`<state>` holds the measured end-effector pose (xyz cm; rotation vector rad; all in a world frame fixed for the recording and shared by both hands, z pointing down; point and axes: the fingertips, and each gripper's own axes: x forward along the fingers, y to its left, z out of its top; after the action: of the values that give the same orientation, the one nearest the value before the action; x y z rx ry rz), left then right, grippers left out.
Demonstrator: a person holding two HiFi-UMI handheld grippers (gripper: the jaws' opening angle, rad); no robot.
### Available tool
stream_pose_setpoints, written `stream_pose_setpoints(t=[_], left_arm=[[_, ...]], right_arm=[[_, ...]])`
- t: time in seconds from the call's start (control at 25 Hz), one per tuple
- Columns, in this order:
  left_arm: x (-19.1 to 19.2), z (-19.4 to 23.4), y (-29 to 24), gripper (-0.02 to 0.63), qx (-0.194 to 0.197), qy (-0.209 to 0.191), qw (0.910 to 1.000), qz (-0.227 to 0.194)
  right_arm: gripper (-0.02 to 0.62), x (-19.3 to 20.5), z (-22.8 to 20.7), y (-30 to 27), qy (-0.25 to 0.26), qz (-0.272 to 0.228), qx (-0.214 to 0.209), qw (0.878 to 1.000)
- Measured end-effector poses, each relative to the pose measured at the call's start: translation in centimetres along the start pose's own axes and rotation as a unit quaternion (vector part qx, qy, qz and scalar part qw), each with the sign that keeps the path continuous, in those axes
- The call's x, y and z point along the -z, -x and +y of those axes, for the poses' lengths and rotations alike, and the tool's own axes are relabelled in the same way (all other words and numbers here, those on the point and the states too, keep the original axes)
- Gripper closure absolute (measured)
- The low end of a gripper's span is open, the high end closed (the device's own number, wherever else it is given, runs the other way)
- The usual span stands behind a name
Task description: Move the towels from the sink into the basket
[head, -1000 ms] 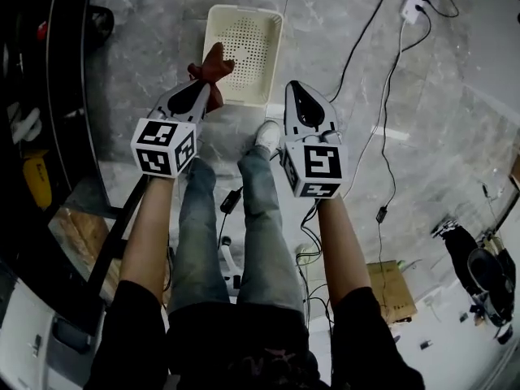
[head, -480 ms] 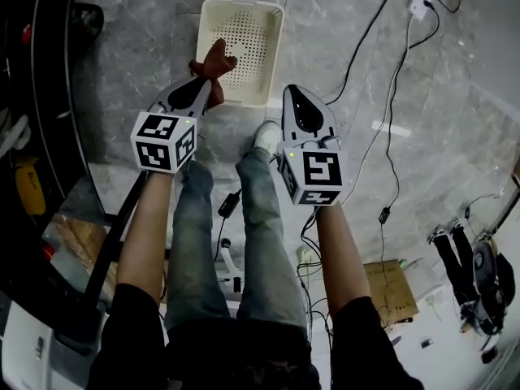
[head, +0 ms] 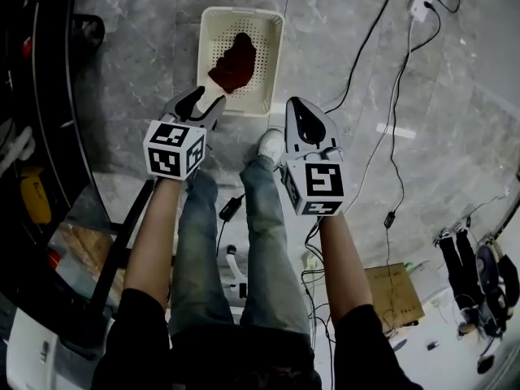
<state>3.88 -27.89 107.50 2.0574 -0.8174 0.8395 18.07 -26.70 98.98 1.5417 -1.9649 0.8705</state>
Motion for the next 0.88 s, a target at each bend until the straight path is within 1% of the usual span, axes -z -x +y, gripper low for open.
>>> stream_pose_setpoints(t=[0.44,0.64,0.76,0.88], left_arm=[[-0.7,-0.4,1.6,0.397,-0.008,0.0,0.9999,-0.012],[-1.8,-0.7,3.4,0.443,-0.017,0.014,0.9993,-0.029],[-2.8,-1.1,4.4,0.469,-0.018,0.01,0.9991,-0.037],[-3.8,-1.8,6.0,0.509,-0.021,0.002,0.9986,-0.049]], right_arm=[[0.58,-1.1,0.6,0.8,0.005,-0.005,-0.003,1.0],[0.58,-2.7,1.5,1.9,0.008,-0.014,-0.003,1.0],[0.58,-3.8,2.2,2.5,0.011,-0.022,-0.006,1.0],[0.58,-5.0,3.0,3.6,0.008,-0.029,-0.005,1.0]])
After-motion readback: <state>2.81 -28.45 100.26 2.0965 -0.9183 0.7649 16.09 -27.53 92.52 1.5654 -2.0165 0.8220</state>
